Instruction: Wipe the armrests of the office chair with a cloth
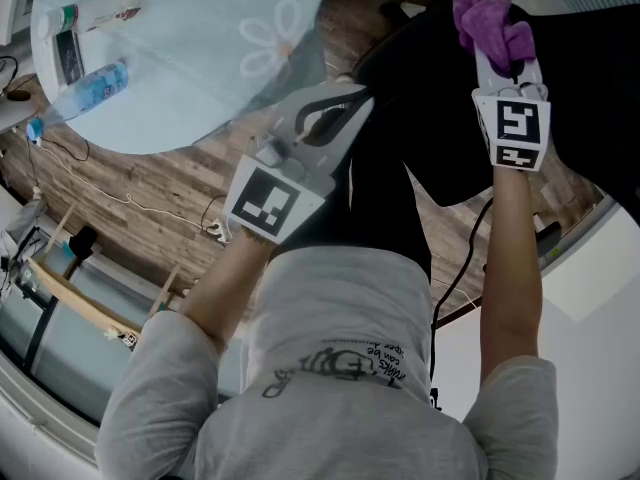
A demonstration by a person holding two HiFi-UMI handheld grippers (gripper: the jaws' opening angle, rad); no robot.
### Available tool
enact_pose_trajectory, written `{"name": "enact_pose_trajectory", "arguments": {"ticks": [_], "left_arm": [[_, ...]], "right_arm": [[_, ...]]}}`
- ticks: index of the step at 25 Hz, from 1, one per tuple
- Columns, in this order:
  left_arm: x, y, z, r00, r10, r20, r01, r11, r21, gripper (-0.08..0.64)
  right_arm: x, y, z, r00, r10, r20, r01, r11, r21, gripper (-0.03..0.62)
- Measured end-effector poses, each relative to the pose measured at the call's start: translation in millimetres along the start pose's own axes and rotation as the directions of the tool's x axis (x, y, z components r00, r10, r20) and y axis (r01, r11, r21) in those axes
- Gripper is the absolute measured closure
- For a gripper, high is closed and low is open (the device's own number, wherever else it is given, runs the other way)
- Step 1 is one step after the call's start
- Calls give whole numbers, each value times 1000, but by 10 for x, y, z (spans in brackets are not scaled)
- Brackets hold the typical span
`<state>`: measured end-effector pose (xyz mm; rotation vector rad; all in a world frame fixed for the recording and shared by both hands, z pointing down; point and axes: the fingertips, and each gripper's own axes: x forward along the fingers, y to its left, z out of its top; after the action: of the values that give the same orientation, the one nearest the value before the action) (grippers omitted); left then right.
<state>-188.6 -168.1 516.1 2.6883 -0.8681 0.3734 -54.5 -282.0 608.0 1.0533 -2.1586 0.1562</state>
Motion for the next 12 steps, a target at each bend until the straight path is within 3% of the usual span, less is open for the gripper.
{"name": "enact_pose_trajectory", "arguments": {"ticks": [6, 12], "left_arm": [[-8, -2, 29, 1000, 5, 1, -5, 1000, 3, 560], [-12, 12, 14, 1000, 17, 7, -17, 1000, -16, 560]], "right_arm": [[-74, 330, 77, 999, 28, 31, -28, 1000, 1, 563], [-206, 1026, 210, 986, 141, 88, -139, 990, -31, 563]]}}
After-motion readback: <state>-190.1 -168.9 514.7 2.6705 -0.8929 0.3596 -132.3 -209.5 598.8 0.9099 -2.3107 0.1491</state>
